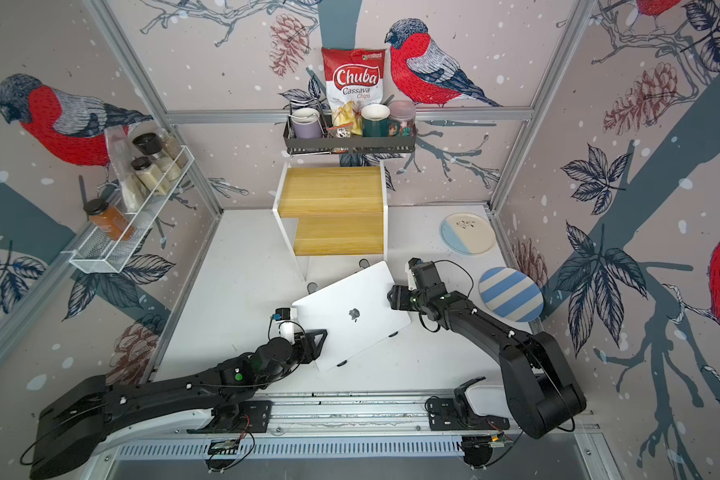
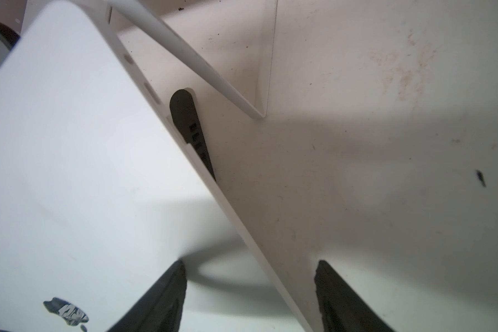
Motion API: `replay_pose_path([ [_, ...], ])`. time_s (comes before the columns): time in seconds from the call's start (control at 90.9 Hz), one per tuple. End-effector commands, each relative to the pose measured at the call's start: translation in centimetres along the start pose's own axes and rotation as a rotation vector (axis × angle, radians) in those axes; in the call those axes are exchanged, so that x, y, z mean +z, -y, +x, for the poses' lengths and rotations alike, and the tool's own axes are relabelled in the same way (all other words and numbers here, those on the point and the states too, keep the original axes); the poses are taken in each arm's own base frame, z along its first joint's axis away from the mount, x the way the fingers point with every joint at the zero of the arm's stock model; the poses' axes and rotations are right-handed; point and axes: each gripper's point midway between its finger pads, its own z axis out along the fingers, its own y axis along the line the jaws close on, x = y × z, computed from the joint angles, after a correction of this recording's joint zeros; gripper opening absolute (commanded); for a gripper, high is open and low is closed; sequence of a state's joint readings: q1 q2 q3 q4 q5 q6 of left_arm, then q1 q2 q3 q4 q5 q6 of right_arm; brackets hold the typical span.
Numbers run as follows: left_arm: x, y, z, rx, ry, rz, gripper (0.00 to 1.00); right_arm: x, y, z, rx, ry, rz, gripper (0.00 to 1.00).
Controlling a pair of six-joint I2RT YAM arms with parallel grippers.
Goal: Close the laptop lid and set it aside
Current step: Pick up the laptop from the computer stand.
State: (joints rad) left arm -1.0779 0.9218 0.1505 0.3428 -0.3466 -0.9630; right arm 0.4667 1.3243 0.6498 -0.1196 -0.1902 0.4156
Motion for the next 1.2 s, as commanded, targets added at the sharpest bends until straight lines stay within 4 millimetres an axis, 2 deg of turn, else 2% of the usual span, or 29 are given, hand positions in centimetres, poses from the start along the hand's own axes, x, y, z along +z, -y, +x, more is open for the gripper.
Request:
replay_pose_path([
  [0.0, 0.2, 2.5, -0.9, -0.050, 0.031, 0.109, 0.61, 0.2, -0.3, 0.2, -0.012, -0.004, -0.011, 0.70],
  [0.286, -0.3, 2.8, -1.7, -0.061, 0.053, 0.127, 0.45, 0.5, -0.6, 1.0, -0.015, -0.016, -0.016, 0.69],
  [0.484, -1.0, 4.1, -2.5, -0.068, 0.069, 0.182, 0.43, 0.8, -0.8, 1.5, -0.017, -0.025, -0.014, 0.69],
  [0.77, -1.6, 5.0, -3.4, -0.070, 0.094, 0.221, 0.32, 1.1, -1.0, 2.2, -0.023, -0.039, -0.005, 0.68],
  [1.188, -2.6, 6.1, -4.5, -0.089, 0.105, 0.262, 0.06, 0.4, -0.6, 2.5, 0.002, -0.014, 0.017, 0.68],
])
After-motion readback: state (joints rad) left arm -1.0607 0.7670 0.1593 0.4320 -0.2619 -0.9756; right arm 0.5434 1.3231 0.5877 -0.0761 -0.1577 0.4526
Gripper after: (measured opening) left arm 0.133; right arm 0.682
